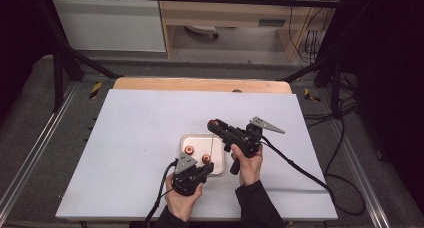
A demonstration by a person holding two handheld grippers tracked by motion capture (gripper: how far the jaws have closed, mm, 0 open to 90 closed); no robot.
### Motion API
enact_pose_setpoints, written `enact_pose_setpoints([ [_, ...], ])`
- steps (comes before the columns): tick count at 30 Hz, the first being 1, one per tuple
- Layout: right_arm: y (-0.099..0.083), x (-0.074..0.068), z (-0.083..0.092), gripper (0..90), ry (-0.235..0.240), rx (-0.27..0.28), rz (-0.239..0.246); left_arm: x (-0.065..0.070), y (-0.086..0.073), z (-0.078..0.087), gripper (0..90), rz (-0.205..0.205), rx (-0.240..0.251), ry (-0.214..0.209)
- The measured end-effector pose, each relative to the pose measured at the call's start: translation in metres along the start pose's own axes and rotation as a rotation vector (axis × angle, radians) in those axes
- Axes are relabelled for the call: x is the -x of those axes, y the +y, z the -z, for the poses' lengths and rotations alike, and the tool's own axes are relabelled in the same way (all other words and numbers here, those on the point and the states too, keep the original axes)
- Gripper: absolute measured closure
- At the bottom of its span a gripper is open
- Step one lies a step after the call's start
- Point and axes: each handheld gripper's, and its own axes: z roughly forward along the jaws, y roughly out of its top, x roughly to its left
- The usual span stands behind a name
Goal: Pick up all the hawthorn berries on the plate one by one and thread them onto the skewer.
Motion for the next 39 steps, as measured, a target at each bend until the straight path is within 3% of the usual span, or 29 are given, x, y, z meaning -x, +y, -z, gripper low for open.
enact_pose_setpoints([
  [10, -0.004, 0.0, -0.002, 60.5, 0.005, -0.013, -0.007, -0.001, 0.001, 0.0, 88.8, 0.031, -0.004, -0.015],
  [22, -0.006, -0.002, 0.001, 60.5, 0.007, -0.019, 0.034, -0.002, -0.002, 0.001, 88.9, 0.053, 0.003, -0.026],
  [31, -0.009, -0.004, 0.001, 60.6, 0.001, 0.007, -0.075, 0.001, -0.004, 0.002, 89.0, 0.059, 0.07, -0.01],
  [39, -0.019, -0.004, -0.002, 60.6, 0.014, -0.042, -0.049, -0.004, 0.001, 0.002, 89.0, 0.075, 0.057, -0.013],
])
